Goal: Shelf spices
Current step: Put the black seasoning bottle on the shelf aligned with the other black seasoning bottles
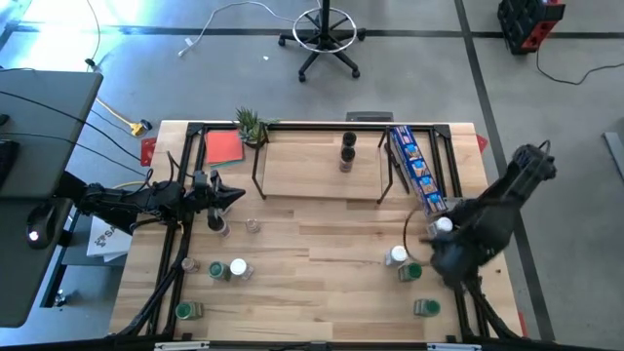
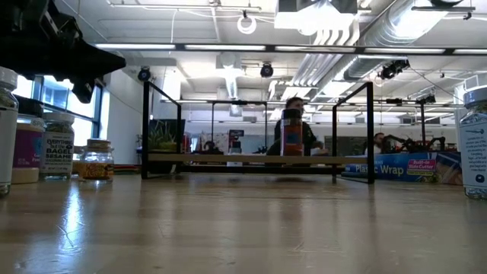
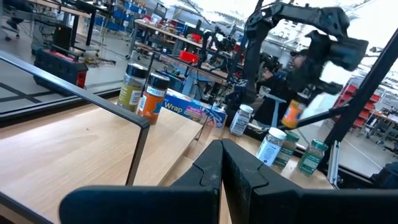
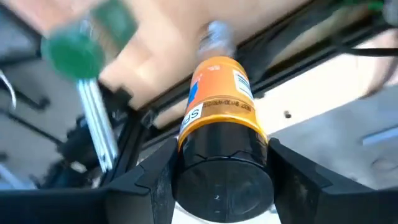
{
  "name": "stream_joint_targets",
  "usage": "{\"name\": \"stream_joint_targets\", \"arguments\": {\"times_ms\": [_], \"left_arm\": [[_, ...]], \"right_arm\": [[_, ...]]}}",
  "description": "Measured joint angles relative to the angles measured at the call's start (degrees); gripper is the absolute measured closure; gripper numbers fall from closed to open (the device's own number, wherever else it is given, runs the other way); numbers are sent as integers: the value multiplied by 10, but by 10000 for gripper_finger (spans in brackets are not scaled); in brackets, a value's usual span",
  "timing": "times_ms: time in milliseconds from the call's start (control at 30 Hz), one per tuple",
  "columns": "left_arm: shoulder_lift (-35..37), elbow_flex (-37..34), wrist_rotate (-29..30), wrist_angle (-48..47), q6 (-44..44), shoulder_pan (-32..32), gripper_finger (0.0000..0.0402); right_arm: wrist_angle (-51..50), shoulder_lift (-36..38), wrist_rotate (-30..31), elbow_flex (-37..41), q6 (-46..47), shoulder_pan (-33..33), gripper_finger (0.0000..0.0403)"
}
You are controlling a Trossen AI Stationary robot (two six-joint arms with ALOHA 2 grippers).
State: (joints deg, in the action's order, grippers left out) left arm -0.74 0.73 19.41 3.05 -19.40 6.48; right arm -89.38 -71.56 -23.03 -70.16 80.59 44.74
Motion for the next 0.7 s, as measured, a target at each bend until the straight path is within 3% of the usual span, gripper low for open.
{"name": "stream_joint_targets", "arguments": {"times_ms": [133,333,500,700], "left_arm": [[0,0,7,0,0,0,401],[0,0,7,1,0,0,401],[0,0,13,1,0,0,401],[0,0,19,1,1,0,401]], "right_arm": [[-7,27,16,-21,-37,-103,211],[-11,9,47,-91,-97,-251,211],[-8,-56,61,-204,-188,-348,211],[-4,-193,97,-359,-365,-438,211]]}}
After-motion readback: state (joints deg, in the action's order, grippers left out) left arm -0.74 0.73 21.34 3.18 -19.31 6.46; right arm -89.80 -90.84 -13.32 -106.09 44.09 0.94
